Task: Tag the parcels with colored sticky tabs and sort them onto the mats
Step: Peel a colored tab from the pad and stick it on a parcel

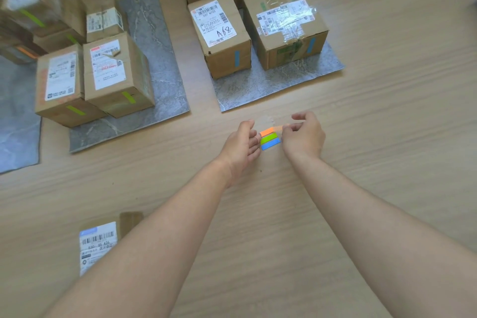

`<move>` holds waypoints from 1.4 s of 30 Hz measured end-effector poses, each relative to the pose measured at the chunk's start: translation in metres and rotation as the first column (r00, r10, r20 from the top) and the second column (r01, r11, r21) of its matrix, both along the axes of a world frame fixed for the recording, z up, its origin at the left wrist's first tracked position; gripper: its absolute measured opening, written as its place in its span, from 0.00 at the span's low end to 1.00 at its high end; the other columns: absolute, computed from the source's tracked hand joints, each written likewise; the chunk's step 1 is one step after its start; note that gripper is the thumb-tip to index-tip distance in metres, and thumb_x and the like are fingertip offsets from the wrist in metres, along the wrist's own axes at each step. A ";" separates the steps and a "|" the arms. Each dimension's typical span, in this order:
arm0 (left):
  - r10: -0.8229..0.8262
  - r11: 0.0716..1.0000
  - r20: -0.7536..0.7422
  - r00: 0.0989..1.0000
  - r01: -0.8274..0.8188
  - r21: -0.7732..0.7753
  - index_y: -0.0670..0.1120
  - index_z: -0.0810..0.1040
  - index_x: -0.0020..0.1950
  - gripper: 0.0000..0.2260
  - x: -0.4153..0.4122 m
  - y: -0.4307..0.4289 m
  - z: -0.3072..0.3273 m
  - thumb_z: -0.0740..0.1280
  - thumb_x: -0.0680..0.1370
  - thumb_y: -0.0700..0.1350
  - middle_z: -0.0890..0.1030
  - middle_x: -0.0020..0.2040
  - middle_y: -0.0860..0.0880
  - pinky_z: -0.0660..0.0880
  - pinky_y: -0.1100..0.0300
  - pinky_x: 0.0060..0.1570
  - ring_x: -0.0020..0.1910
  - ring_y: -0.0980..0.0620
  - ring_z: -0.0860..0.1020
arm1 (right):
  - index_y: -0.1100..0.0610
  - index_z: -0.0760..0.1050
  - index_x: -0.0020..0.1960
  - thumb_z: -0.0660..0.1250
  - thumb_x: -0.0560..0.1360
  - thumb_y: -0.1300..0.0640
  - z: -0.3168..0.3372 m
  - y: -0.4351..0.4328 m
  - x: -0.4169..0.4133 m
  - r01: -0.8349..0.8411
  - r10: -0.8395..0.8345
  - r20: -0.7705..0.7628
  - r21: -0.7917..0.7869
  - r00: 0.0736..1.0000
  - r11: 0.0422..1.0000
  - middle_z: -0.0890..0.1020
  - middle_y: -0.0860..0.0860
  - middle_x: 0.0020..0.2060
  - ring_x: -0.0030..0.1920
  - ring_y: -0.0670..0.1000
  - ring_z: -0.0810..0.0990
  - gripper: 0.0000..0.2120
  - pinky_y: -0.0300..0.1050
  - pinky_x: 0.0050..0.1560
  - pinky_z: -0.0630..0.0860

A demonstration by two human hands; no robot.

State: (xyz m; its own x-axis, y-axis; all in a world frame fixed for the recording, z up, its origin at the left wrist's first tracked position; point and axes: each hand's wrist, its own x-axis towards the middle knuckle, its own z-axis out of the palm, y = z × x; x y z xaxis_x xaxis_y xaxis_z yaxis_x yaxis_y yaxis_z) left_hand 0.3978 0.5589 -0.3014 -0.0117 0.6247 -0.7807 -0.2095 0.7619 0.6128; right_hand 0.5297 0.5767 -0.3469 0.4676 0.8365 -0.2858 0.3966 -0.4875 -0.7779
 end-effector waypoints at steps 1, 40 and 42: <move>-0.008 1.000 -0.007 1.000 0.008 0.003 0.38 0.69 0.73 0.25 0.001 -0.001 0.001 0.58 0.83 0.55 0.75 0.70 0.41 0.70 0.55 0.70 0.69 0.47 0.74 | 0.53 0.75 0.55 0.67 0.75 0.63 0.003 -0.002 0.001 0.046 -0.046 -0.021 0.008 0.999 0.999 0.84 0.48 0.40 0.47 0.51 0.82 0.11 0.35 0.46 0.68; 0.296 0.883 -0.157 0.942 -0.207 0.421 0.35 0.83 0.49 0.04 -0.240 -0.317 0.029 0.72 0.76 0.35 0.83 0.40 0.42 0.81 0.59 0.42 0.36 0.49 0.82 | 0.60 0.84 0.58 0.63 0.77 0.71 0.067 -0.280 -0.206 -0.674 0.548 0.397 0.505 0.736 0.540 0.87 0.52 0.52 0.50 0.50 0.83 0.16 0.35 0.54 0.76; 0.326 0.871 -0.176 0.929 -0.224 0.437 0.36 0.84 0.47 0.03 -0.246 -0.330 0.021 0.72 0.76 0.35 0.84 0.40 0.44 0.80 0.61 0.41 0.35 0.51 0.82 | 0.61 0.82 0.61 0.60 0.73 0.76 0.064 -0.284 -0.216 -0.726 0.600 0.414 0.465 0.684 0.506 0.85 0.54 0.57 0.55 0.53 0.84 0.23 0.43 0.59 0.77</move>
State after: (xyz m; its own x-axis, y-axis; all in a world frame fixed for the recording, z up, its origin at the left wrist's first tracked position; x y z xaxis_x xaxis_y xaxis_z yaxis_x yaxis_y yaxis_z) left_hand 0.1513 0.2293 -0.2807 -0.3816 0.8265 -0.4139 -0.1835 0.3711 0.9103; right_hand 0.3137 0.2923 -0.2828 -0.3070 0.8812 0.3596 0.5713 0.4728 -0.6709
